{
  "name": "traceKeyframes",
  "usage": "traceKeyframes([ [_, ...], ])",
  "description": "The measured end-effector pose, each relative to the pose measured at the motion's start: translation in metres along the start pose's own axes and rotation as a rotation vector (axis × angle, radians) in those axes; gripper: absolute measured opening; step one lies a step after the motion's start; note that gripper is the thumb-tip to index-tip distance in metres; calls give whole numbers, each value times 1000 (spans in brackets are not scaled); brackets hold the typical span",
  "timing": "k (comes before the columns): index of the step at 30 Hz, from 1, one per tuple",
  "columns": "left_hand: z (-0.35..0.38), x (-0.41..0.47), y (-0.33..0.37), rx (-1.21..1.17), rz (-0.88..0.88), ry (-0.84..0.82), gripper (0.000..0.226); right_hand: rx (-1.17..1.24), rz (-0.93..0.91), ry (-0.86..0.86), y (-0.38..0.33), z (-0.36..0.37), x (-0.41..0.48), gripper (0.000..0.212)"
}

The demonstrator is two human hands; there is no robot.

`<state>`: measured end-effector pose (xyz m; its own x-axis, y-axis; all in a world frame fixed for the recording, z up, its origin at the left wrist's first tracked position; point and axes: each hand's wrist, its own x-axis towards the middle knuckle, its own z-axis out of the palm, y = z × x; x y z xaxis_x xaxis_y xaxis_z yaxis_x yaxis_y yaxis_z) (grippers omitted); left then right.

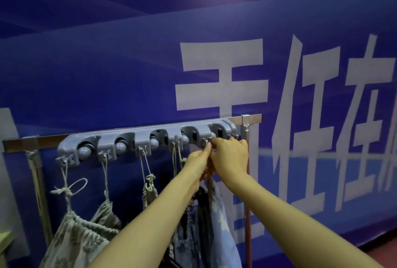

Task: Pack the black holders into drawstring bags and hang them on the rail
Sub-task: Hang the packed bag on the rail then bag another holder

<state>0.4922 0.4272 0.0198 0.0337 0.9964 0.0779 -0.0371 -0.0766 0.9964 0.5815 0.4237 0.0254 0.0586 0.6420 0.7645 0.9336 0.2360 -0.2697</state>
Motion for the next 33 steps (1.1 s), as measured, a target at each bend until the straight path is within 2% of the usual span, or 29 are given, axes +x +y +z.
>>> traceKeyframes([
  [4,-4,-1,0,7,-42,48,38,39,3,14,-2,0,-5,21],
  [10,-19,-17,8,100,-98,104,33,233,36,205,-13,-5,-17,2],
  [13,-36,-35,15,109,-117,104,32,282,-31,279,-30,-11,-24,7],
  [18,-84,-77,30,86,-110,130,28,379,-175,223,-97,-23,-39,5],
  [24,-195,-169,47,114,-64,333,39,596,-333,11,-214,-26,-86,14],
  [28,-290,-255,47,188,-104,505,34,732,-406,-199,-309,-21,-134,16],
  [33,-388,-360,48,229,-187,748,31,748,-594,-539,-415,-11,-196,21],
])
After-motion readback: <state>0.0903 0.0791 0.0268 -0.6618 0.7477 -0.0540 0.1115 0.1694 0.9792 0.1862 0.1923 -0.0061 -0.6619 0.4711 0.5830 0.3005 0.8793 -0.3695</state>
